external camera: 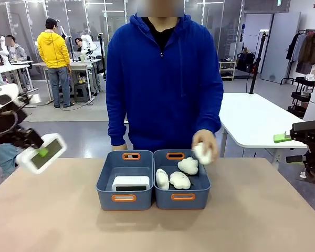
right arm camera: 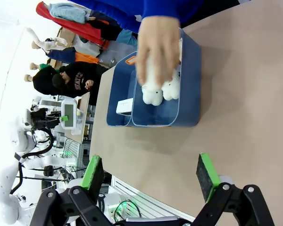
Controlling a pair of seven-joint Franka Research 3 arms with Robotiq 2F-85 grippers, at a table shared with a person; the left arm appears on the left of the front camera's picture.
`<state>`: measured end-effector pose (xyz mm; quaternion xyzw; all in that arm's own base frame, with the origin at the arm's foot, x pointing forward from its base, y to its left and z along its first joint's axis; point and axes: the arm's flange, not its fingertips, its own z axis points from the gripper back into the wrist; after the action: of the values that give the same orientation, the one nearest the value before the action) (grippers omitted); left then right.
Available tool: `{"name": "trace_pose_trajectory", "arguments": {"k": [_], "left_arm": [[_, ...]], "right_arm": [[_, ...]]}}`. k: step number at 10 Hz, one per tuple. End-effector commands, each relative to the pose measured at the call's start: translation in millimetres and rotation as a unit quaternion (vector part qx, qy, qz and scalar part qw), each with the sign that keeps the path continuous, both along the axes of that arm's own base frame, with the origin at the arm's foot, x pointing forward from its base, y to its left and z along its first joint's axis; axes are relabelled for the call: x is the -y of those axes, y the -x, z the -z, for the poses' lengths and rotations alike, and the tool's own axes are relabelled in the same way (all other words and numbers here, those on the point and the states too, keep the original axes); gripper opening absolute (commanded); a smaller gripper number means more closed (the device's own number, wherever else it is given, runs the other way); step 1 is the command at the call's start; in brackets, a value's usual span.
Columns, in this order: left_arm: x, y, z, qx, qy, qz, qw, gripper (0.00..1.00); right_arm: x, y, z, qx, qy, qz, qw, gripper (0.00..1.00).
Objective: Sort the digital clocks into the basket.
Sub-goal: Pick up the Digital clock from the table and place it into the empty Plastic storage basket.
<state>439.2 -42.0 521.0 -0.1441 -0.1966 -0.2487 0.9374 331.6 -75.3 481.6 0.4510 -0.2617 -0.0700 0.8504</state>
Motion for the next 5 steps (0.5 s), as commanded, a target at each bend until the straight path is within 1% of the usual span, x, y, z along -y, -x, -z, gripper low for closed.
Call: {"name": "trace_pose_trajectory", "arguments": {"k": [1, 2, 3, 4, 5], "left_arm": [[41.5, -29.7, -5.1, 0.016, -0.006, 0.099, 0.995, 0.11], [75.0, -42.5, -8.4, 0.018, 0.002, 0.093, 0.996, 0.11], [106.7, -50.3, -5.1, 0.014, 0.006, 0.075, 0.997, 0.11], [133.8, -54.0, 5.4, -0.015, 0.013, 0.049, 0.999, 0.11], [153.4, -58.1, 16.4, -0.028, 0.011, 0.013, 0.999, 0.11]], "right_arm": [[-2.0, -1.9, 1.4, 0.005, -0.003, 0.006, 1.0, 1.0], [-2.0, -1.9, 1.4, 0.005, -0.003, 0.006, 1.0, 1.0], [-2.0, -1.9, 1.4, 0.005, -0.003, 0.006, 1.0, 1.0], [-2.0, -1.9, 1.4, 0.005, -0.003, 0.006, 1.0, 1.0], [-2.0, -1.9, 1.4, 0.005, -0.003, 0.006, 1.0, 1.0]]}}
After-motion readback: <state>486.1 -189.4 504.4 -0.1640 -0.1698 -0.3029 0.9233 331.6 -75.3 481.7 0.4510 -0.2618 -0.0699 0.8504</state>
